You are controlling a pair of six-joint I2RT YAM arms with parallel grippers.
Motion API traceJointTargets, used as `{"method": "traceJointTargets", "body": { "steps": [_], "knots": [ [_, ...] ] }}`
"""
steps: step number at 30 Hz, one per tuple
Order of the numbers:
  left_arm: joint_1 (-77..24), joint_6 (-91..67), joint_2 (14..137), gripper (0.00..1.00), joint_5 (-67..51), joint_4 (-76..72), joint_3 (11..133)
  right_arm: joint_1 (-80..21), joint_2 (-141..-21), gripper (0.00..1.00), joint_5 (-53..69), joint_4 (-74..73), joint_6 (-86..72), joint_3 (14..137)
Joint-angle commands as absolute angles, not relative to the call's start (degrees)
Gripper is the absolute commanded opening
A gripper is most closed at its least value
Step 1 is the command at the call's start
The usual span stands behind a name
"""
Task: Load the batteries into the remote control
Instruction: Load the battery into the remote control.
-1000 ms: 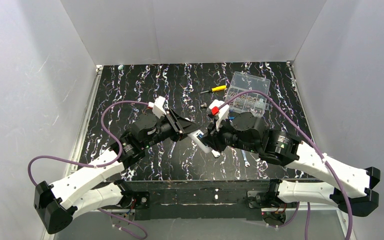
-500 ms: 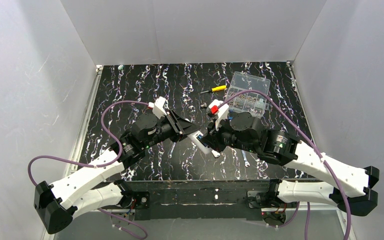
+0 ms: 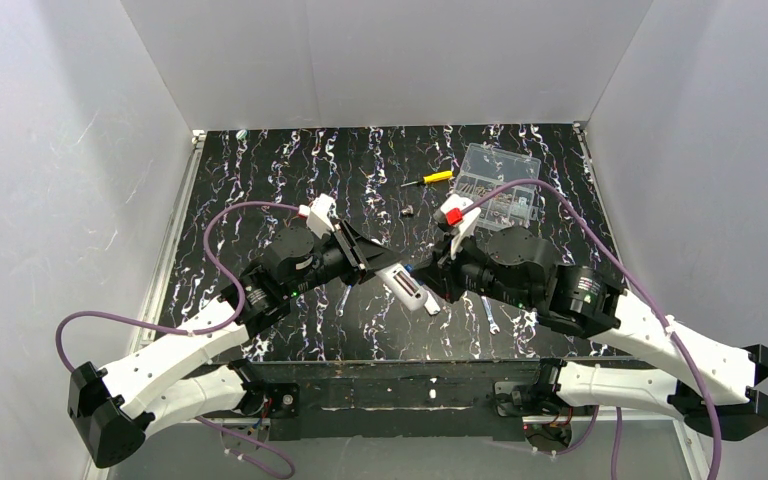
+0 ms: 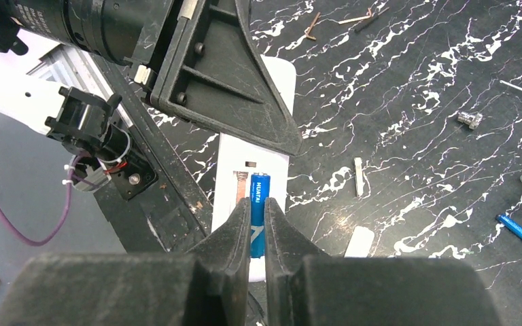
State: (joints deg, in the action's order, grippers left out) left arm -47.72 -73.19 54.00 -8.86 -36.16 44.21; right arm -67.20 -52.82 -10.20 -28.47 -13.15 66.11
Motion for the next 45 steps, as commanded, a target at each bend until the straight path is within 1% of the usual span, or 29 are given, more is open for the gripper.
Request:
{"method": "traceJointTargets", "body": {
  "steps": [1, 17, 31, 34, 37, 39, 42, 45],
  "knots": [
    [-47.6, -73.9, 53.6, 0.00, -10.2, -40.7, 44.3, -67.4, -52.2, 0.13, -11.4, -24.8, -12.4, 65.1],
    [-47.6, -76.3, 55.0, 0.00, -10.5, -43.0, 45.2, -67.4, -51.7, 0.13, -11.0, -19.2, -11.7, 62.4],
    [-47.6, -76.4, 54.9, 0.00, -10.3, -43.1, 44.7, -67.4, -51.3, 0.14, -11.3, -20.1, -11.5, 63.2],
    [-47.6, -76.3, 54.9, 0.00, -10.4, -42.9, 44.7, -67.4, -51.0, 0.19, -12.5, -21.6, -11.4, 64.6],
    [-47.6, -76.3, 54.9, 0.00, -10.4, -43.0, 44.6, -67.4, -50.8, 0.29, -13.6, -23.8, -11.3, 65.9],
    [-47.7, -76.3, 54.9, 0.00, -10.4, -43.1, 44.6, -67.4, -51.2, 0.34, -13.7, -26.0, -11.2, 66.8],
    [-47.6, -76.3, 55.0, 0.00, -10.5, -43.2, 44.7, -67.4, -52.7, 0.37, -13.3, -29.7, -11.3, 68.2],
    [-47.6, -76.3, 55.0, 0.00, -10.5, -43.2, 44.6, -67.4, -53.8, 0.38, -12.8, -31.1, -11.6, 68.7]
  ]
}}
